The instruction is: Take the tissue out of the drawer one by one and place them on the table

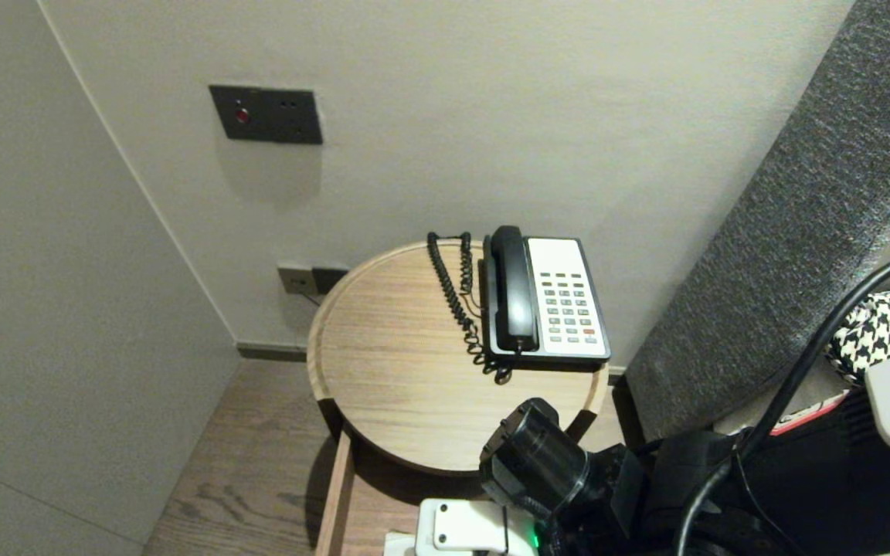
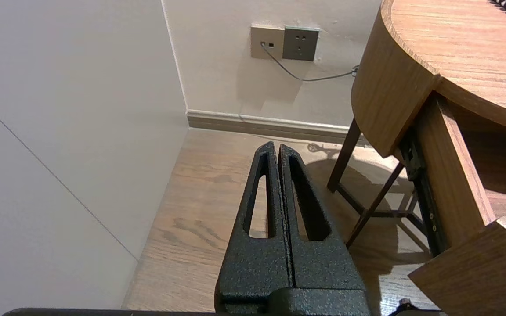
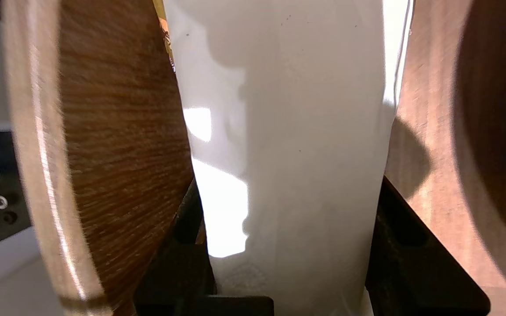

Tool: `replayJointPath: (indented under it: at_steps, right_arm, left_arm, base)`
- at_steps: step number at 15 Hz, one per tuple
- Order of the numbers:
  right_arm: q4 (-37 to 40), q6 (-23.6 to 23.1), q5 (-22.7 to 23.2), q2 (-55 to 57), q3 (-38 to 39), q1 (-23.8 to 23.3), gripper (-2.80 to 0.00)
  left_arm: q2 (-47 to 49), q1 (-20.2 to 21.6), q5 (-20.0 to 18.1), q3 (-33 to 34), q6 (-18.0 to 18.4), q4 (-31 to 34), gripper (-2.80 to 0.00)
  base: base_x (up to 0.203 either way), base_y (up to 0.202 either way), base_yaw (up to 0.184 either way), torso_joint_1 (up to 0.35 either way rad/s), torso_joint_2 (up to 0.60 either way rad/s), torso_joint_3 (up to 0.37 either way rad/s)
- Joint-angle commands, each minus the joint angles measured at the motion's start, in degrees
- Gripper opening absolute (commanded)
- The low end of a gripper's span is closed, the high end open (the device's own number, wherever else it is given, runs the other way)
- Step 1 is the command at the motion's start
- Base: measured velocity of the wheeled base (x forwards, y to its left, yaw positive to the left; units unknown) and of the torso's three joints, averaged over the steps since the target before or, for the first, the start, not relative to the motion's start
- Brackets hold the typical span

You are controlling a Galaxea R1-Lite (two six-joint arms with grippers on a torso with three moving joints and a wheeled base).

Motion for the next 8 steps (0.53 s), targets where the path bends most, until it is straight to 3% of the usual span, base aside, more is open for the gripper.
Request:
replayJointPath:
  at_steps: [1, 8]
  right_arm:
    - [-0.1, -0.1, 0.1, -1.5, -0.1, 0.1, -2.80]
    - [1.4, 2.2, 0.2, -6.4, 0.7, 0.6, -2.80]
  left_arm:
    - [0.0, 0.1, 0.0, 0.0, 0.0, 0.0, -2.80]
    - [0.0, 0.0, 0.0, 0.0, 0.0, 0.0, -2.80]
  base:
    - [0.000, 0.000, 0.000, 0.000, 0.00, 0.000]
    - [0.000, 0.000, 0.000, 0.000, 0.00, 0.000]
